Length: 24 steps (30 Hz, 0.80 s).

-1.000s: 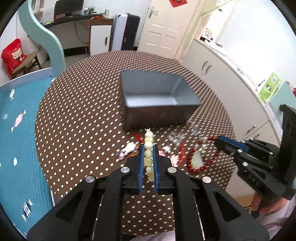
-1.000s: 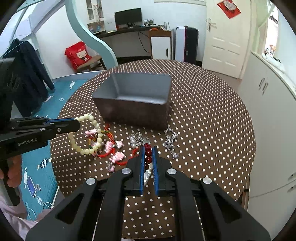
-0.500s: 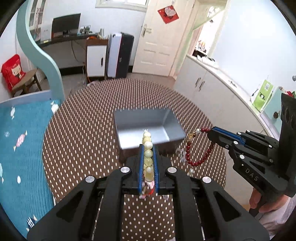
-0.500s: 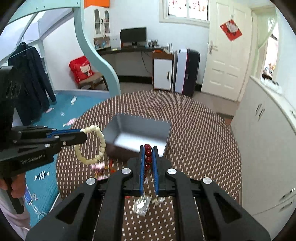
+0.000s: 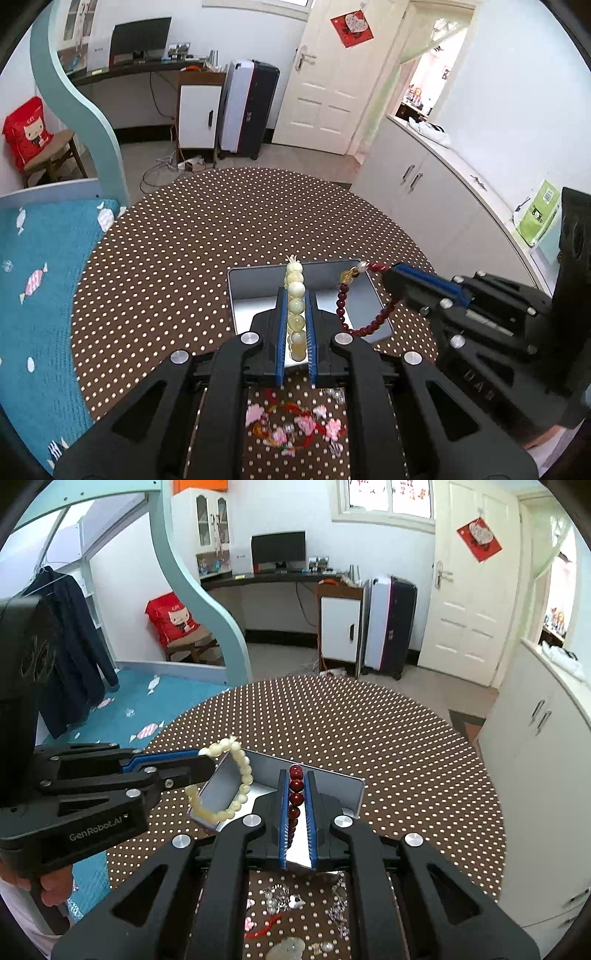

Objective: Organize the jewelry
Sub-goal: 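Lower both bracelets into the grey tray and open both grippers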

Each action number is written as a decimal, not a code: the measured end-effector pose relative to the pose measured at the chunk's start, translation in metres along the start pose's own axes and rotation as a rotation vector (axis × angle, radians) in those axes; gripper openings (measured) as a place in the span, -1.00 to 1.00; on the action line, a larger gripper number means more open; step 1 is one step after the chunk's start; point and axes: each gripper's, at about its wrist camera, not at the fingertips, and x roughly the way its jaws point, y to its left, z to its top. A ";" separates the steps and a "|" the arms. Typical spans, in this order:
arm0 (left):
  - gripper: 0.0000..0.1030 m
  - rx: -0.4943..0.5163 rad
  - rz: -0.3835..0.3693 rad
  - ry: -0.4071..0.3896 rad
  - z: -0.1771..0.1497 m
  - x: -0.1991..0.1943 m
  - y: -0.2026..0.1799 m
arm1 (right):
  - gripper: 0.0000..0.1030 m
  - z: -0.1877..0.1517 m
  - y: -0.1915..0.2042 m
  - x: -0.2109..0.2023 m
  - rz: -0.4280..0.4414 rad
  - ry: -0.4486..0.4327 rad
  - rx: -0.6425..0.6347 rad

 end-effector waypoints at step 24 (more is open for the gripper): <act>-0.11 0.022 0.131 0.087 0.003 0.051 0.000 | 0.25 -0.003 -0.022 0.017 -0.105 0.035 0.044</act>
